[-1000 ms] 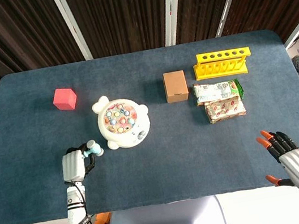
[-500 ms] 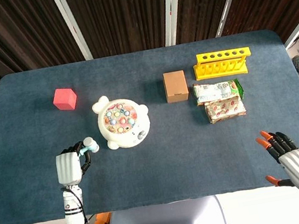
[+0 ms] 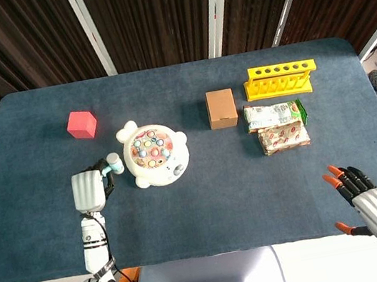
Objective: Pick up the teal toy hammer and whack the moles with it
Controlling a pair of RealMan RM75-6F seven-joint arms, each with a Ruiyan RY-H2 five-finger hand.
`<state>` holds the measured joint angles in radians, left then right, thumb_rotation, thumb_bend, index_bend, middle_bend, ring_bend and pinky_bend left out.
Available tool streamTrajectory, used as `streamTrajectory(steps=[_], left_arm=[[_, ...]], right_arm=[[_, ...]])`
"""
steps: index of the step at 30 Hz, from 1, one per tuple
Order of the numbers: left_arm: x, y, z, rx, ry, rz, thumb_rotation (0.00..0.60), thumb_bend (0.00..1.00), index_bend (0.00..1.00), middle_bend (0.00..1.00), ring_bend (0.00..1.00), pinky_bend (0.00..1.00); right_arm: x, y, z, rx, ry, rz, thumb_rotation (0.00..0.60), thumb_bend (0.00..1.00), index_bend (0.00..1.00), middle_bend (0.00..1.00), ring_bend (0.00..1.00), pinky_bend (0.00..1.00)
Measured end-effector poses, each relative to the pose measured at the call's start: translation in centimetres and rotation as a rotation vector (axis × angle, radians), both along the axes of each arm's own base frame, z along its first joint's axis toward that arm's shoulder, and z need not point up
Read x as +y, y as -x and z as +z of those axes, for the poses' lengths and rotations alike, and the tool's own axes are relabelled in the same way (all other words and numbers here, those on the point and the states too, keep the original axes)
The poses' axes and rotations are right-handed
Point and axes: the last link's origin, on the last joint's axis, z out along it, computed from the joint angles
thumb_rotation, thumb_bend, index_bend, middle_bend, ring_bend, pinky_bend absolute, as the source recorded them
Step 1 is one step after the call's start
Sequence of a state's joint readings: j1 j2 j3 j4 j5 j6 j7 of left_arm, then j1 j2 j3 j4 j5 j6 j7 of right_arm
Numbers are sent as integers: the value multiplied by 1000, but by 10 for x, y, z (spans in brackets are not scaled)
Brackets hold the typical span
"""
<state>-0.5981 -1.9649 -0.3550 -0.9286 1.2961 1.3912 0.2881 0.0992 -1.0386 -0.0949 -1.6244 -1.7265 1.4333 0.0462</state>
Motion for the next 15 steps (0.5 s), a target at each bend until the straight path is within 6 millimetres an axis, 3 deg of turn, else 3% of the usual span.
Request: streamTrajectory(steps=[15], left_arm=[[46, -39, -30, 59, 46, 53, 600, 867, 824, 1000, 1000, 1000]], right_arm=[[-3, 2, 3, -10, -20, -9, 600, 309, 0, 0, 0, 0]])
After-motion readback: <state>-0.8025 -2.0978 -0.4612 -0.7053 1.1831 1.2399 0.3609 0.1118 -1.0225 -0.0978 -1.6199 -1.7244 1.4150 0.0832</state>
